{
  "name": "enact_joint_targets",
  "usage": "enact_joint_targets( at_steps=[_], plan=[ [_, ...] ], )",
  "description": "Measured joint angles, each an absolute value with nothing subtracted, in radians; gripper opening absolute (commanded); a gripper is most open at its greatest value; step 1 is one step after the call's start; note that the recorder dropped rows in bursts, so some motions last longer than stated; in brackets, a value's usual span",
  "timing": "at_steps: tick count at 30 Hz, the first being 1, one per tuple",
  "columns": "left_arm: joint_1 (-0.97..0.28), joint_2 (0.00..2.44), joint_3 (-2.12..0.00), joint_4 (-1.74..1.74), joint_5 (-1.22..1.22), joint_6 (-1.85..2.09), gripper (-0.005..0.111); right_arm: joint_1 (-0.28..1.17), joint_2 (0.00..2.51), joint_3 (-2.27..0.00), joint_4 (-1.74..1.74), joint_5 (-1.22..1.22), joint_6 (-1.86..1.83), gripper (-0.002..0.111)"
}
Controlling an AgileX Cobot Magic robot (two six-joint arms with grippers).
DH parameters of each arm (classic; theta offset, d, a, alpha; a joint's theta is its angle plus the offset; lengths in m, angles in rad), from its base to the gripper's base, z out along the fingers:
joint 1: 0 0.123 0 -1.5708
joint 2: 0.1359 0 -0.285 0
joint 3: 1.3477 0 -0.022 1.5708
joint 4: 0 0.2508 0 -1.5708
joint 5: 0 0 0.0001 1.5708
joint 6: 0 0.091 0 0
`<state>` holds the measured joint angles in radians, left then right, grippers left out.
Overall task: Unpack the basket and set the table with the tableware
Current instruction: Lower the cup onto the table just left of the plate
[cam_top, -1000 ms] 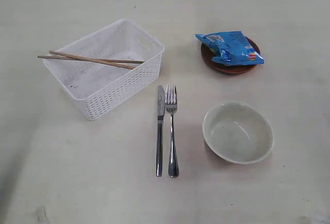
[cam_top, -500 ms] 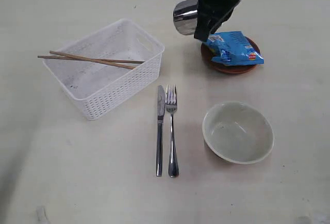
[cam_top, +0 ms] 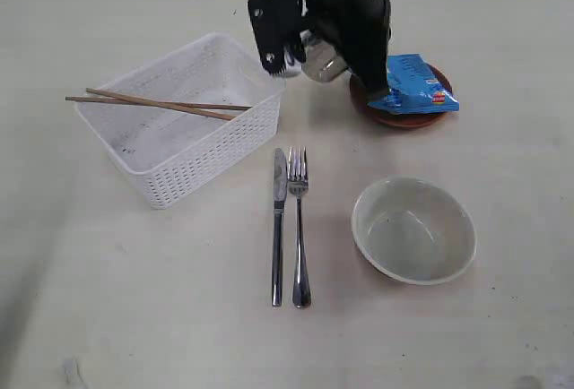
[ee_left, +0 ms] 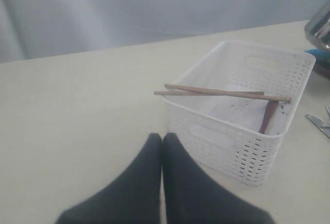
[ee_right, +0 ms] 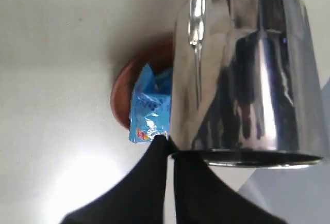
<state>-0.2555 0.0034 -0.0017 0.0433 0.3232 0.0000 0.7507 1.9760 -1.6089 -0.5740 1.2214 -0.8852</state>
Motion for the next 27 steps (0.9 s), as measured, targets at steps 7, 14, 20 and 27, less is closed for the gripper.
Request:
enact_joint_targets(
  at_steps=[7,14,20,27],
  plan=[
    [-0.256,0.003,-0.002,0.043,0.323,0.0,0.0,0.777,1.98,-1.528,-0.674,1.217,-1.117,0.0],
    [-0.256,0.003,-0.002,0.043,0.323,0.0,0.0,0.785,1.984,-1.504,-0.755,1.077,-1.151,0.0],
    [-0.256,0.003,-0.002,0.043,0.323,0.0,0.0,0.816,2.033,-1.499,-0.813,1.063,-1.22,0.0],
    [-0.256,0.003,-0.002,0.043,0.323,0.0,0.0,0.816,2.052,-1.499,-0.835,1.067,-1.224,0.0]
  ],
)
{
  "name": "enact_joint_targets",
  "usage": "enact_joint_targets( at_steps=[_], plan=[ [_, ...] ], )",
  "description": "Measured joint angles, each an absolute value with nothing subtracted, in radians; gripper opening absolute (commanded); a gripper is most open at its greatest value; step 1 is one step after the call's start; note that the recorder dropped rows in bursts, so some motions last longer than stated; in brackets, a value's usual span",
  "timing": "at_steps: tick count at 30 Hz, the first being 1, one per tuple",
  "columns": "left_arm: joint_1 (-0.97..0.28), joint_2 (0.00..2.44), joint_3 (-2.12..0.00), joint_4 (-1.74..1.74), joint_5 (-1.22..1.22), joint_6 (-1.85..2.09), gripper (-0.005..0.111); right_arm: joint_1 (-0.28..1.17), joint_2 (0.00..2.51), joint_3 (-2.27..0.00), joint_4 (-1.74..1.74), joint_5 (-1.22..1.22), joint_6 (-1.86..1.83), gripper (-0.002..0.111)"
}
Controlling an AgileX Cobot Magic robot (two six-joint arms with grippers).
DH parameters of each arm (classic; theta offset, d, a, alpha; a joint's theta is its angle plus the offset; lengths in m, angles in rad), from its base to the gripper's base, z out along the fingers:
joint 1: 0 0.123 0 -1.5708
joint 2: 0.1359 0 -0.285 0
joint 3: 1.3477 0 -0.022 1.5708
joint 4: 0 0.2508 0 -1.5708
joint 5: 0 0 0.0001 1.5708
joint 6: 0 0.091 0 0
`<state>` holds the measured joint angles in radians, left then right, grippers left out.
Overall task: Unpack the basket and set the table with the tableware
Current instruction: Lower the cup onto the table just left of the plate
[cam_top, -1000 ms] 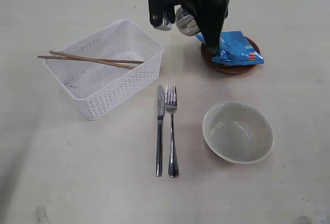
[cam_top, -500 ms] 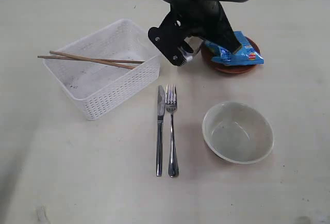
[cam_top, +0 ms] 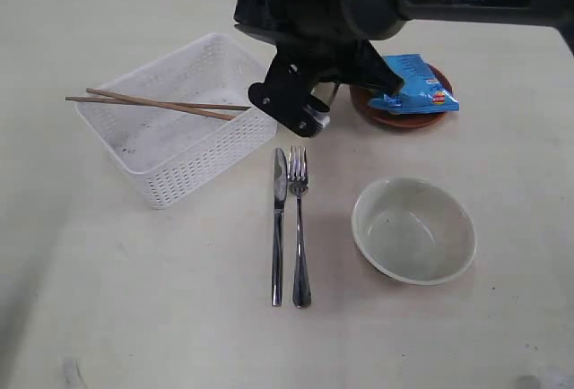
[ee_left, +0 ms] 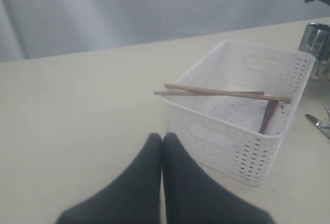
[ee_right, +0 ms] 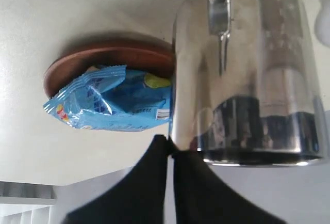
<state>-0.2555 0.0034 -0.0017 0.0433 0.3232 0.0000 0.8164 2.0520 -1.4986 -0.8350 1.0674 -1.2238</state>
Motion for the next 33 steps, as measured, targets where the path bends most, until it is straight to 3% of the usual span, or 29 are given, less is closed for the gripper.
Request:
enact_joint_targets(
  at_steps=[33],
  plan=[
    [-0.256,0.003,-0.002,0.043,0.323,0.0,0.0,0.799,2.16,-1.499,-0.963,1.052,-1.169,0.0]
  ],
)
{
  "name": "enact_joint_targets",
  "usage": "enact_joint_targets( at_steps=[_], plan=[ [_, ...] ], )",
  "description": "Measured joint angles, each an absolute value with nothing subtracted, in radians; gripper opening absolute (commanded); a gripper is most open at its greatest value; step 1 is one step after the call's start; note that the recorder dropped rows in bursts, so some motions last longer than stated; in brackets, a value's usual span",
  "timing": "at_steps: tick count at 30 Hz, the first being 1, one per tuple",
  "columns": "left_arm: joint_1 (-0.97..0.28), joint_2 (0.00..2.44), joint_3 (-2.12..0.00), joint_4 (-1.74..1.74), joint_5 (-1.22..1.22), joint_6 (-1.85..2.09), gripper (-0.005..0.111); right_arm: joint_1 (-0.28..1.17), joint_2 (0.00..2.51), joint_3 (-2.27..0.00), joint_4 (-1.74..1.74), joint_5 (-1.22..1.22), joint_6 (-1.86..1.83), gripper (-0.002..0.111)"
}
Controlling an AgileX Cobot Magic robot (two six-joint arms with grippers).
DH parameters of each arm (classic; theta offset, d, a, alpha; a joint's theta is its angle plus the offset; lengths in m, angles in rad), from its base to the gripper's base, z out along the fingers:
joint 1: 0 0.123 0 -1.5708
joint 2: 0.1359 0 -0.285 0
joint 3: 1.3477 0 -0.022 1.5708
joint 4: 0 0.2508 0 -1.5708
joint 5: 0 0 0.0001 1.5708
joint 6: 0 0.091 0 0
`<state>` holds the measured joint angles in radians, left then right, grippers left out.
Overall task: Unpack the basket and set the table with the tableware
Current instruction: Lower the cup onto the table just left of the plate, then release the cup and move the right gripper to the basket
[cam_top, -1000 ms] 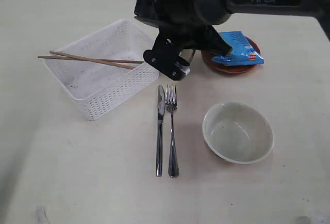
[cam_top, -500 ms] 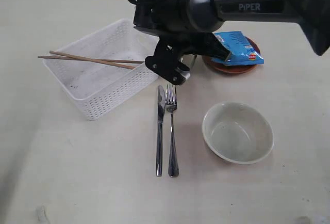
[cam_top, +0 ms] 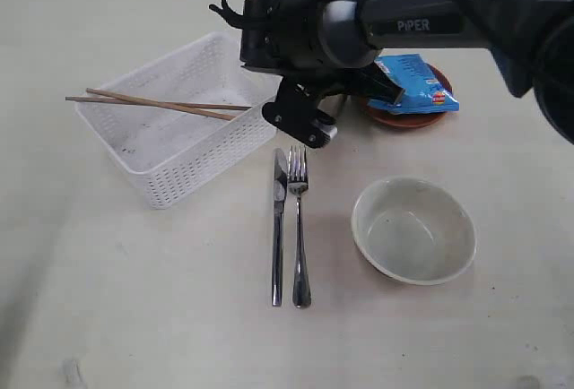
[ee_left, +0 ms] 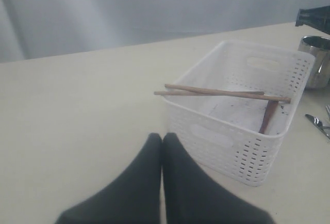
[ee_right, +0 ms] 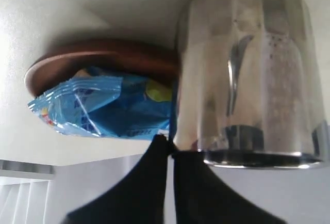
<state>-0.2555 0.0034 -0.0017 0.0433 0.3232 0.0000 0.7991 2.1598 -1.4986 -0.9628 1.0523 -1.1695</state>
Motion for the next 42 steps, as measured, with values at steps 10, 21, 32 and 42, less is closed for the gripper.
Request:
enact_joint_targets(
  at_steps=[10,21,32,42],
  plan=[
    [-0.256,0.003,-0.002,0.043,0.323,0.0,0.0,0.799,2.16,-1.499,-0.92,1.058,-1.019,0.0],
    [-0.256,0.003,-0.002,0.043,0.323,0.0,0.0,0.799,2.16,-1.499,-0.879,1.052,-0.991,0.04],
    [-0.256,0.003,-0.002,0.043,0.323,0.0,0.0,0.799,2.123,-1.499,-0.865,1.023,-0.991,0.045],
    [-0.256,0.003,-0.002,0.043,0.323,0.0,0.0,0.799,2.044,-1.499,-0.862,1.032,-0.913,0.042]
  ],
)
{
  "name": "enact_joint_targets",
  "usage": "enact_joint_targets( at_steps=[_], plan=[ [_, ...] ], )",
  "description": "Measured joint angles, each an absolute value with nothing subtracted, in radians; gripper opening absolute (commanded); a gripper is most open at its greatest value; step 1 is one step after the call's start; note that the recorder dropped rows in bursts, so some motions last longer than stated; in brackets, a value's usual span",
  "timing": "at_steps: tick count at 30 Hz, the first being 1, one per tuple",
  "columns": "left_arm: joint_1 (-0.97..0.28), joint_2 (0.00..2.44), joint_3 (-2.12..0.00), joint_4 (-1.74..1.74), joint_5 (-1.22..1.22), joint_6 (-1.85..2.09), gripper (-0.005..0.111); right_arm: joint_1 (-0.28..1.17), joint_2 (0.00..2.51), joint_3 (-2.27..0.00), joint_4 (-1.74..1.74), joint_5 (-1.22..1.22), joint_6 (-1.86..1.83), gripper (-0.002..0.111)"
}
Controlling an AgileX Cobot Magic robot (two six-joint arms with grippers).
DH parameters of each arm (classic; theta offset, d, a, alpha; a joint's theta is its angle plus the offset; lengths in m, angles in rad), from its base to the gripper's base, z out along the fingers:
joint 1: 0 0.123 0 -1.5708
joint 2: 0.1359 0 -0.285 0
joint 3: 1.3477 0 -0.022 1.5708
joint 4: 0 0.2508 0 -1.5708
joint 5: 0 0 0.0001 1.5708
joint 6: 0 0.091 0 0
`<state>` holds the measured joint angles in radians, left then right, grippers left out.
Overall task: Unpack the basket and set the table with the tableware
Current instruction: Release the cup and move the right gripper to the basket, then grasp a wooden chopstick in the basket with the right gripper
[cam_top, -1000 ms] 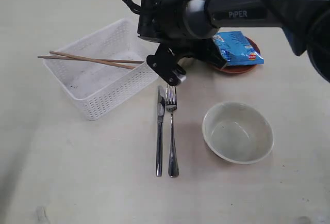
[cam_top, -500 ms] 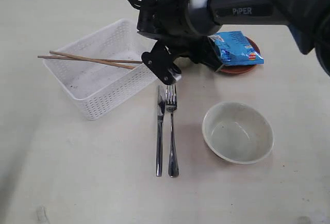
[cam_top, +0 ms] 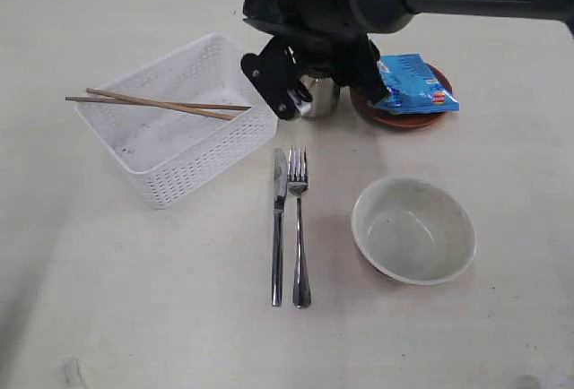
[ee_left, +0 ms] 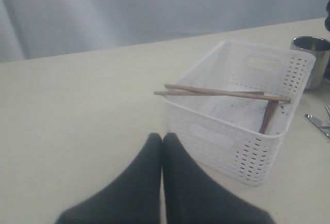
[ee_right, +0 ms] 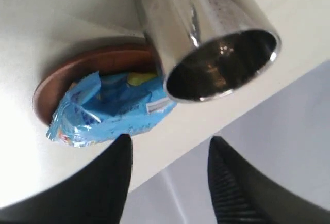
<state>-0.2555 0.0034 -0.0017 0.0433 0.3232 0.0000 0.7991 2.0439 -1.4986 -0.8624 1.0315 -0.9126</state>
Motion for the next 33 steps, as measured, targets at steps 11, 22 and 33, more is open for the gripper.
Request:
enact_joint_targets(
  at_steps=[11,22,33],
  plan=[
    [-0.256,0.003,-0.002,0.043,0.323,0.0,0.0,0.789,1.868,-1.499,-0.7,1.01,-0.317,0.037],
    [-0.256,0.003,-0.002,0.043,0.323,0.0,0.0,0.677,1.839,-1.622,0.323,0.909,-0.394,0.037],
    [-0.256,0.003,-0.002,0.043,0.323,0.0,0.0,0.738,2.097,-1.884,0.42,1.121,-0.409,0.037]
  ],
)
